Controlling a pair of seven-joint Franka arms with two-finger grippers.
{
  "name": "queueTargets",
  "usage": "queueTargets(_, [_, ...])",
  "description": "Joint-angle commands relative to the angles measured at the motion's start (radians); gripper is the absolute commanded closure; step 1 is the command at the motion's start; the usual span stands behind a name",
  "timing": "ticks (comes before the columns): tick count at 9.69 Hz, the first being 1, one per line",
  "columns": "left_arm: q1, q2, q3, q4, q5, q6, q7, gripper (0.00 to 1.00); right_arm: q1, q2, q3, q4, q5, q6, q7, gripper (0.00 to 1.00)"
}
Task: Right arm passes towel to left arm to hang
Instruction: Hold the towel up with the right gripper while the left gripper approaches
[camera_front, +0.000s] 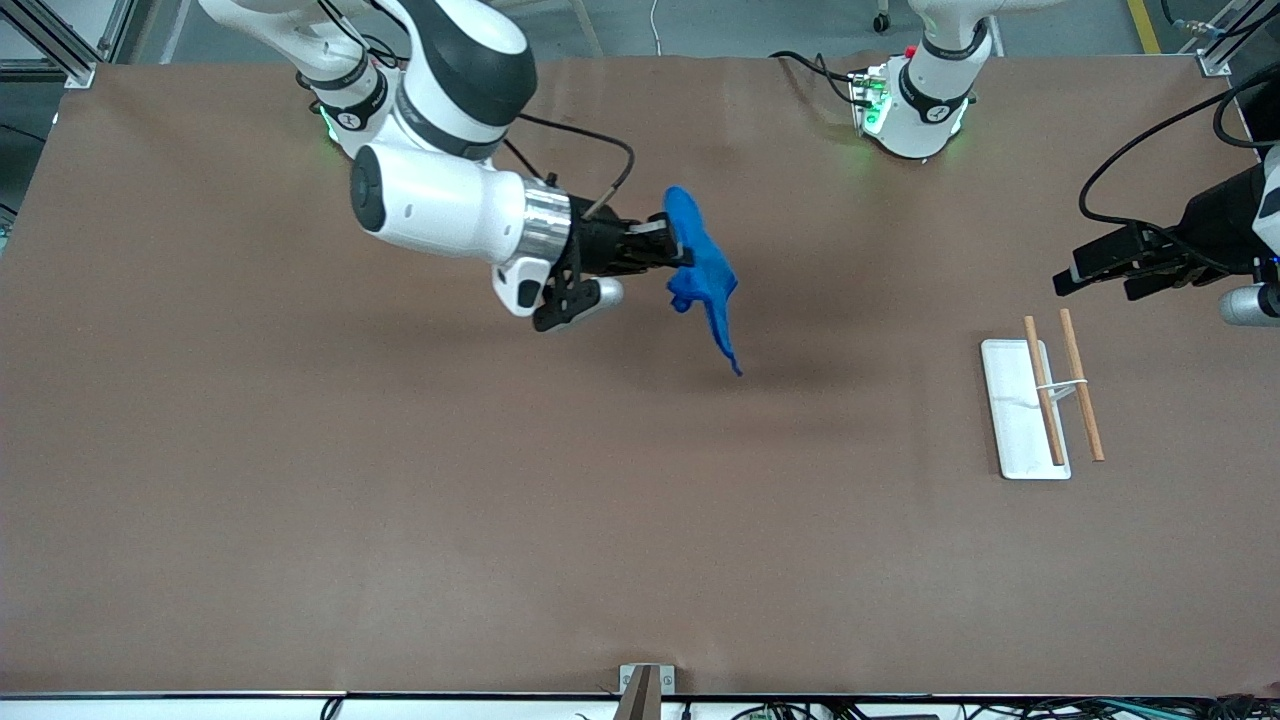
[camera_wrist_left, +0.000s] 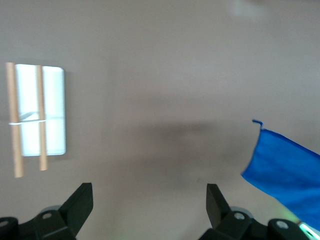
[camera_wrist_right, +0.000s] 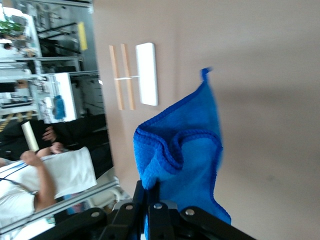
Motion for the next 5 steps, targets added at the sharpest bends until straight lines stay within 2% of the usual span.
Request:
queueTargets(1, [0.011, 0.006, -0.005, -0.11, -0.133, 0.009, 0.104, 0.0, 0.027, 0.056, 0.078, 0.058, 0.036, 0.114, 0.012, 0.99])
queueTargets(2, [0.011, 0.007, -0.005, -0.152, -0.208, 0.006, 0.116, 0.0, 0.03, 0.066, 0.103, 0.059, 0.077, 0.169, 0.012, 0.99])
queueTargets(4, [0.007, 0.007, -0.004, -0.248, -0.359, 0.004, 0.209, 0.0, 0.054, 0.076, 0.114, 0.088, 0.122, 0.211, 0.012, 0.99])
queueTargets(5, [0.007, 0.012, -0.004, -0.302, -0.447, 0.003, 0.29, 0.0, 0.077, 0.078, 0.112, 0.111, 0.184, 0.24, 0.012, 0.99])
